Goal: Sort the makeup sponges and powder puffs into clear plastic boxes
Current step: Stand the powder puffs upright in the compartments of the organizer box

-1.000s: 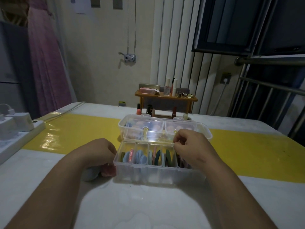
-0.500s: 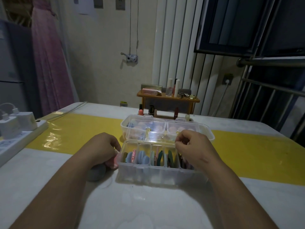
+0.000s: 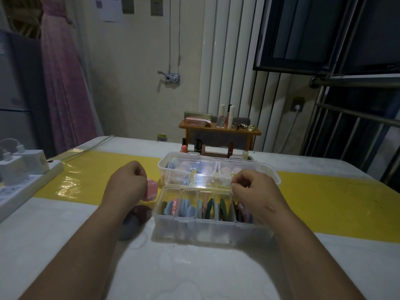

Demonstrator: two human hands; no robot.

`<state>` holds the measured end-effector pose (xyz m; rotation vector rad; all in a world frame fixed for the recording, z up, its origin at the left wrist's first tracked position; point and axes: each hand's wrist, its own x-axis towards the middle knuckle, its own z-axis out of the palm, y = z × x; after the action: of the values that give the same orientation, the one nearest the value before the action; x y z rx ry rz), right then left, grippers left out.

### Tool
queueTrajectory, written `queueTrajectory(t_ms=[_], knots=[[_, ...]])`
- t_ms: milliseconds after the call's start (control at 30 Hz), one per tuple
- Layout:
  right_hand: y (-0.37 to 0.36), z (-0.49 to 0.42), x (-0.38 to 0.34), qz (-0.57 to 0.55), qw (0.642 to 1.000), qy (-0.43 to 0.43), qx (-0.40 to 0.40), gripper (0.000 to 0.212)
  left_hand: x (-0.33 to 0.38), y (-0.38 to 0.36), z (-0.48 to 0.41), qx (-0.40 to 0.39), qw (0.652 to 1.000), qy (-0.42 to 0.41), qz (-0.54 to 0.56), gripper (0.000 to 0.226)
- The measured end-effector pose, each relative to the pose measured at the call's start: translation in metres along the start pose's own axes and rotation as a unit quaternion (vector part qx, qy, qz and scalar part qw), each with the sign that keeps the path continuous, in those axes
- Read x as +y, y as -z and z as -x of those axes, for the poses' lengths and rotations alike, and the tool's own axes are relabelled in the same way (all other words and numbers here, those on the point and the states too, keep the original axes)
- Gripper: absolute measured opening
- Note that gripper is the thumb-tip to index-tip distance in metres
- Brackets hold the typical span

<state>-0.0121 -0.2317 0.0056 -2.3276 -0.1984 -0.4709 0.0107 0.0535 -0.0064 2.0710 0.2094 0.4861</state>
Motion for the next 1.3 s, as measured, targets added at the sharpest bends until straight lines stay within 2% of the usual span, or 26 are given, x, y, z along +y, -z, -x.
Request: queueTrajectory(t_ms=[200, 300, 433, 600, 733, 867, 1033, 1200, 1300], knots=[[-0.001, 0.001, 0.0, -0.006, 1.0, 0.0, -0.008, 0.013, 0.012, -0.006, 0.011, 0.059, 0.993, -0.057, 0.084, 0.017], [-0.001, 0.001, -0.001, -0.015, 1.0, 0.005, -0.011, 0.014, 0.015, -0.01, 0.013, 0.069, 0.985, -0.091, 0.13, 0.028], [-0.001, 0.001, -0.002, -0.025, 0.999, 0.019, -0.01, 0.015, 0.023, -0.015, 0.02, 0.017, 0.972, -0.134, 0.195, 0.036], [0.0, 0.001, -0.002, -0.086, 0.996, 0.018, -0.002, 0.016, 0.027, -0.025, 0.029, -0.075, 0.969, -0.157, 0.174, 0.026], [-0.001, 0.0, -0.005, -0.096, 0.993, 0.021, -0.064, 0.017, 0.03, -0.027, 0.032, -0.136, 0.966, -0.177, 0.133, 0.024], [0.0, 0.002, -0.01, -0.113, 0.986, 0.024, -0.124, 0.023, 0.032, -0.026, 0.036, -0.171, 0.96, -0.169, 0.141, 0.03], [0.001, 0.003, -0.013, -0.089, 0.989, 0.04, -0.11, 0.022, 0.035, -0.022, 0.038, -0.192, 0.954, -0.198, 0.117, 0.033], [0.003, 0.004, -0.015, -0.152, 0.983, 0.047, -0.097, 0.014, 0.033, -0.023, 0.039, -0.25, 0.943, -0.197, 0.101, 0.027], [0.003, 0.003, -0.015, -0.169, 0.981, 0.043, -0.084, 0.011, 0.03, -0.025, 0.036, -0.257, 0.94, -0.207, 0.082, 0.026]])
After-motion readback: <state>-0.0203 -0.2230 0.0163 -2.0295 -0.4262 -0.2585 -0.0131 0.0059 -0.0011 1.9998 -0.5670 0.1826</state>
